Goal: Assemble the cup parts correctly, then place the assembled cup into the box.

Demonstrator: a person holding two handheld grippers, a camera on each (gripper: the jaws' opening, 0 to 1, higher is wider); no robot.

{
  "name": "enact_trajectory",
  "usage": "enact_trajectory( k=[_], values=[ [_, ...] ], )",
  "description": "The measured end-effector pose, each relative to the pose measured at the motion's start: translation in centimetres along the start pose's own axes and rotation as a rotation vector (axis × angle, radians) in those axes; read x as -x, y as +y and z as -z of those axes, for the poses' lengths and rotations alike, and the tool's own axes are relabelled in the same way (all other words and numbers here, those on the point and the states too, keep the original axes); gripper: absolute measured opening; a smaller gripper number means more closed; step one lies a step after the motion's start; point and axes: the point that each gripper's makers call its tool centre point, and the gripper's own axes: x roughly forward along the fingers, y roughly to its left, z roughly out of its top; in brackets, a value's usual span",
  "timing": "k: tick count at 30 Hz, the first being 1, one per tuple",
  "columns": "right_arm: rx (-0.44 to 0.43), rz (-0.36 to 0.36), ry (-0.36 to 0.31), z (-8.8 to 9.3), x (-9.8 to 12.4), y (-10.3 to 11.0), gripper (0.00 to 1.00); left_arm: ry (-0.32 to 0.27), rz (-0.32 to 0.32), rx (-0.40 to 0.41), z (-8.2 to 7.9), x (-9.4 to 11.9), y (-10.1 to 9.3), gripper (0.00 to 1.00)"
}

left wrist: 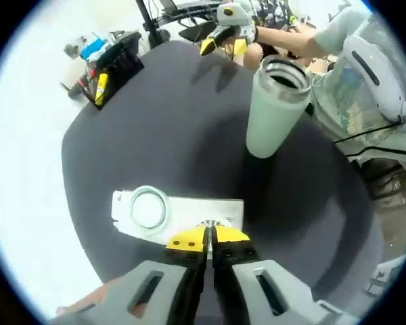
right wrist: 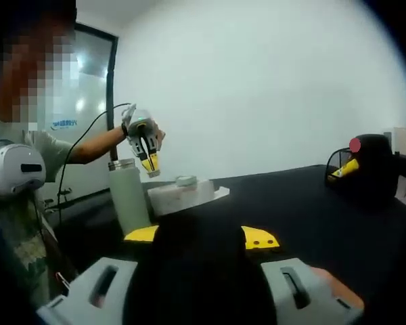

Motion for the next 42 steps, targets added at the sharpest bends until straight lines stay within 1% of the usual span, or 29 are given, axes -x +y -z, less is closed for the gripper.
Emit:
enact_trajectory(
  k=[1,3,7,9,10,11,14,18,21,25,27,30,34,37,42],
  values=[
    [0.002,-0.003,0.000,-0.1,0.0,0.2,0.43,0.002,-0.007,-0.002,-0.6,0.4,-0.4,0.00],
    [0.022,-0.005,0.006,-0.2,0.3,0.6,0.43,0.003,-0.020,-0.004,-1.3,1.4,-0.6,0.00],
    [0.068,-0.009,0.033,0.0,0.6,1.3,0.44,0.010,-0.042,-0.014,-3.1,2.8,-1.6,0.00],
    [0.076,-0.017,0.041,0.1,0.7,1.7,0.45,0.010,-0.049,-0.016,-4.0,3.3,-1.9,0.00],
    [0.078,-0.022,0.045,0.2,0.7,1.9,0.45,0.005,-0.049,-0.016,-4.4,3.6,-2.0,0.00],
    [0.079,-0.024,0.047,0.3,0.8,2.1,0.46,-0.010,-0.049,0.000,-4.9,3.9,-1.9,0.00],
    [0.089,-0.029,0.051,0.5,1.1,2.8,0.46,-0.013,-0.050,0.001,-6.0,4.3,-2.4,0.00],
    [0.092,-0.031,0.050,0.8,1.4,3.3,0.49,0.002,-0.060,-0.017,-7.9,4.9,-3.0,0.00],
    [0.092,-0.043,0.055,1.1,1.6,3.9,0.49,0.006,-0.054,-0.033,-9.5,5.1,-3.9,0.00],
    [0.097,-0.069,0.074,1.5,1.7,4.6,0.53,0.009,-0.050,-0.045,-11.1,5.0,-4.8,0.00],
    [0.099,-0.075,0.077,1.6,1.9,4.8,0.54,0.017,-0.045,-0.048,-11.5,4.8,-5.3,0.00],
    [0.105,-0.081,0.078,1.7,2.3,5.1,0.56,0.033,-0.039,-0.055,-12.1,4.4,-5.7,0.00],
    [0.101,-0.088,0.065,1.6,3.0,5.4,0.60,0.026,-0.032,-0.057,-13.4,3.7,-6.0,0.00],
    [0.107,-0.086,0.060,1.6,3.4,5.4,0.64,0.038,-0.018,-0.066,-13.7,2.9,-6.3,0.00],
    [0.106,-0.088,0.051,1.7,3.9,5.2,0.64,0.046,0.006,-0.072,-14.2,1.7,-6.8,0.00]
  ],
)
